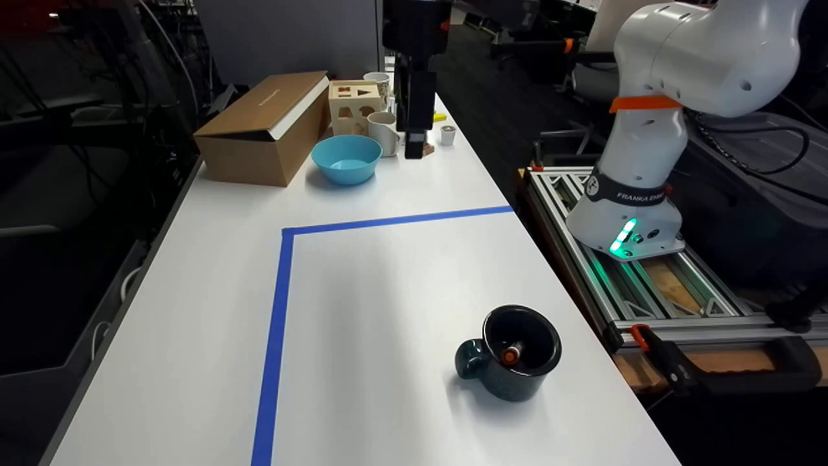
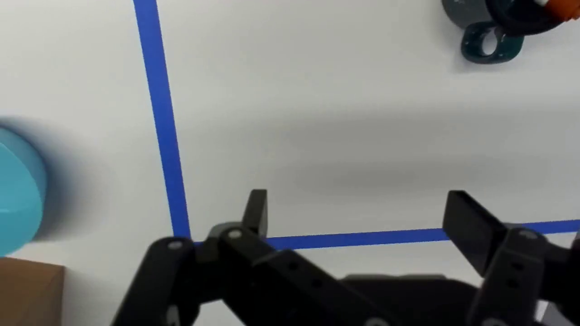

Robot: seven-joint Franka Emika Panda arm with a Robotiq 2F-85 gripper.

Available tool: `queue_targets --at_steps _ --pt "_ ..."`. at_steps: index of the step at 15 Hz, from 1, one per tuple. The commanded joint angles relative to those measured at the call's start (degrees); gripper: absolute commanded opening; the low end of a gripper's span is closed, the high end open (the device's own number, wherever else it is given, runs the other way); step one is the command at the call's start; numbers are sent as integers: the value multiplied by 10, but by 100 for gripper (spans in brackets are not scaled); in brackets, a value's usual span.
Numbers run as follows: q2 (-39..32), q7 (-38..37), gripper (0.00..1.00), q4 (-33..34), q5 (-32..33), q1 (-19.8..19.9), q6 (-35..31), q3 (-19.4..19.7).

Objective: Remove the marker from the cup and place it on the table

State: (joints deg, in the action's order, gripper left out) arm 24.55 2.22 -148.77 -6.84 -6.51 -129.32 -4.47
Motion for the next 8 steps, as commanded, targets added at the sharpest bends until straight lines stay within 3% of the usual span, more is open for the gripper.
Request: queue_targets --at_steps 1,8 --pt "-63 36 100 61 25 -33 5 -29" --pt "-113 69 100 70 30 -102 10 -96"
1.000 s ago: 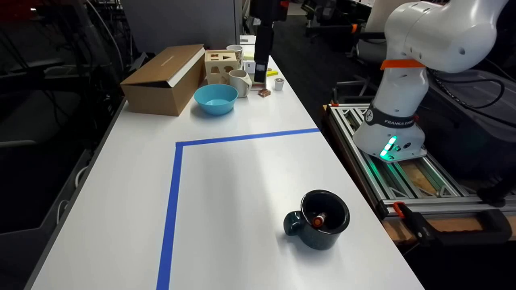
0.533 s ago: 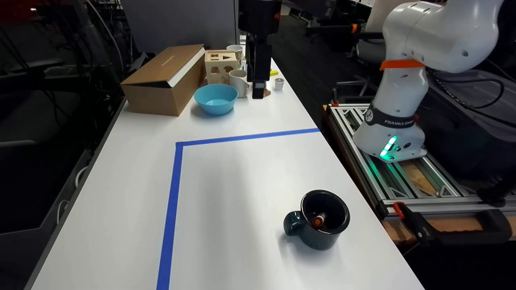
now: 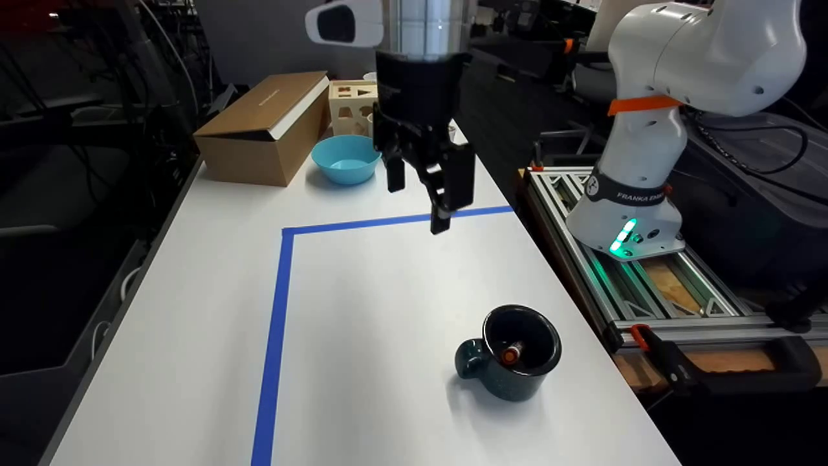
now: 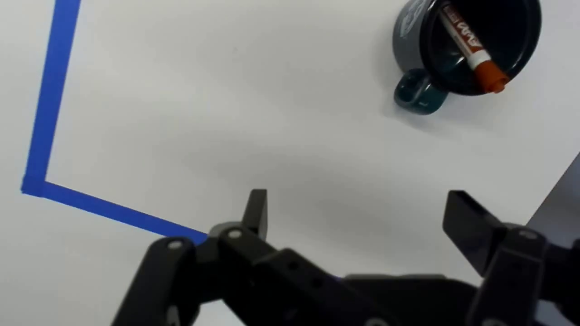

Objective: Remove the marker from the cup and place it on the table

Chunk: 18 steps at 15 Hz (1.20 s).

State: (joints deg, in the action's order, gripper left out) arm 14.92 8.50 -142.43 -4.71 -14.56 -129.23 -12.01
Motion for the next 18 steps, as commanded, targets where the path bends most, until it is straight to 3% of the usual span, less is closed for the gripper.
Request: queue_targets --at_steps 1,8,18 --pt "-23 1 100 7 13 -28 9 -30" --pt "-72 -21 100 18 28 -53 22 -73" --pt "-145 -15 100 58 28 -59 30 -83"
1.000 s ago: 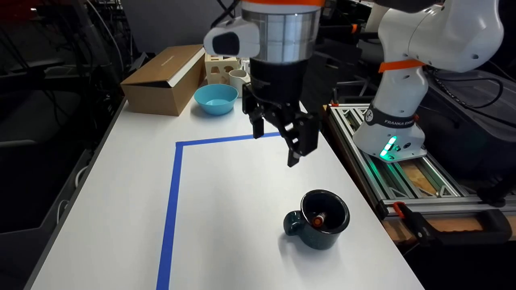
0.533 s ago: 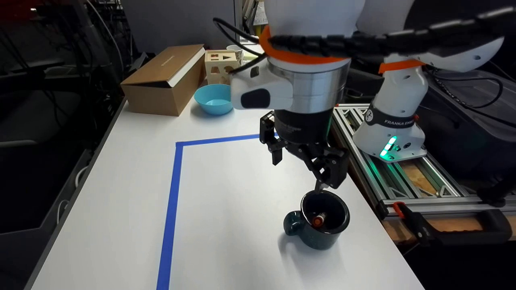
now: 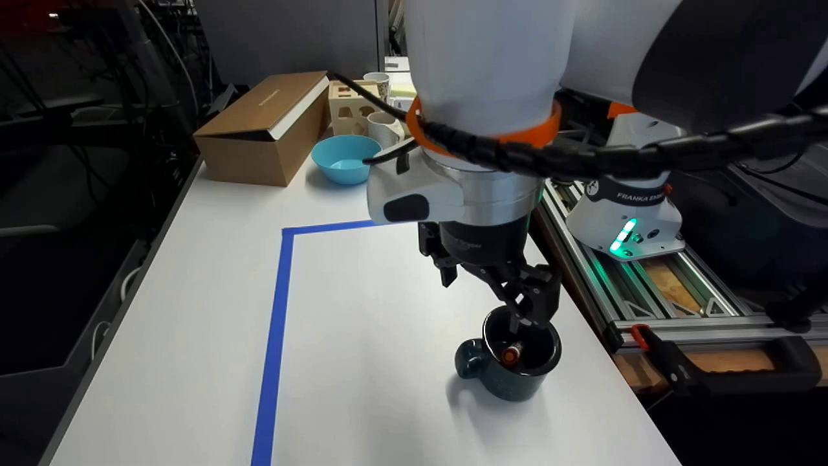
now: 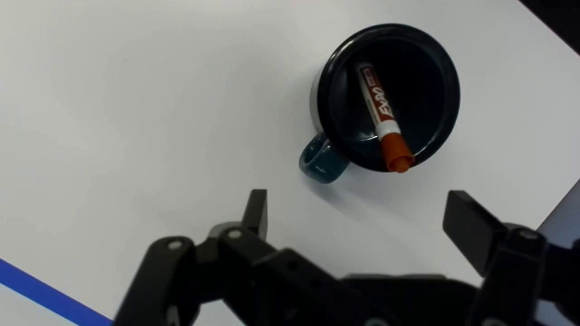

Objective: Remove the marker from the cup and place it on the table

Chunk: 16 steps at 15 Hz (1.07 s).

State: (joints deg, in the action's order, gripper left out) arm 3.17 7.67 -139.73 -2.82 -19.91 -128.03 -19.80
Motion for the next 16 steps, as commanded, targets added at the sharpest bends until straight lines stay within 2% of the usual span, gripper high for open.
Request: queue_targets --at_steps 1,7,16 --pt "-37 -11 100 37 13 -8 20 -8" --pt "-88 -21 100 72 12 -18 31 -21" --pt "-146 -64 100 119 12 -31 107 -24"
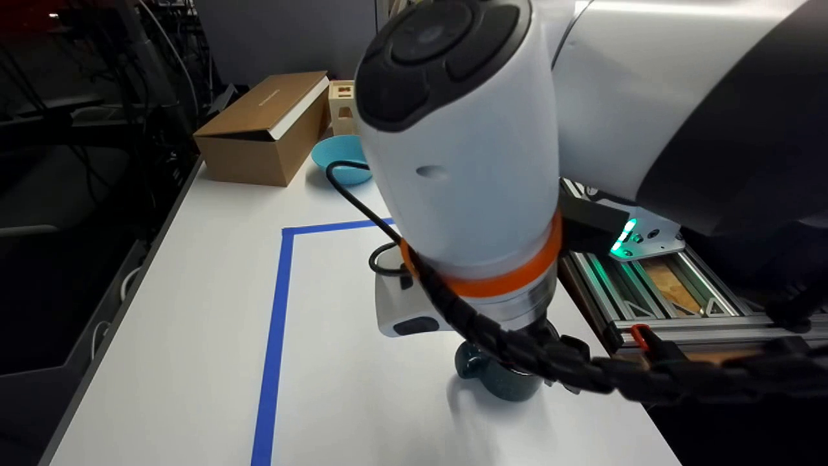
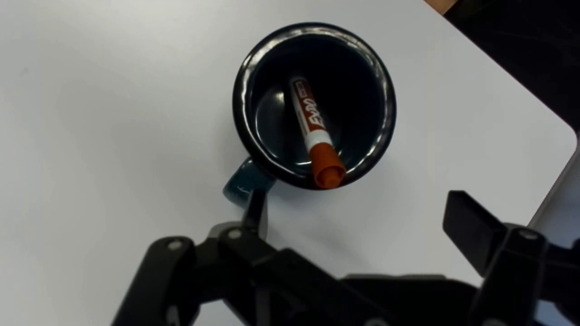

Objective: Remove the marker from the cup and place it on the table

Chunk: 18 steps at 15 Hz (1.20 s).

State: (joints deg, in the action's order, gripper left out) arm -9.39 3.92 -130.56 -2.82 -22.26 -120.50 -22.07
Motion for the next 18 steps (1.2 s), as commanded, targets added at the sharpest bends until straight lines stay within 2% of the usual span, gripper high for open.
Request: queue_targets --at_steps 1,12,14,16,17,18 --pt "-24 -32 100 30 12 -9 38 0" --pt "-68 -93 100 52 63 -16 80 13" --pt "-73 -94 97 58 65 -18 85 12" --pt "-76 -94 79 65 67 -20 88 13" --pt "-77 -95 65 67 68 -21 90 14" --pt "-78 -95 55 70 68 -21 92 14"
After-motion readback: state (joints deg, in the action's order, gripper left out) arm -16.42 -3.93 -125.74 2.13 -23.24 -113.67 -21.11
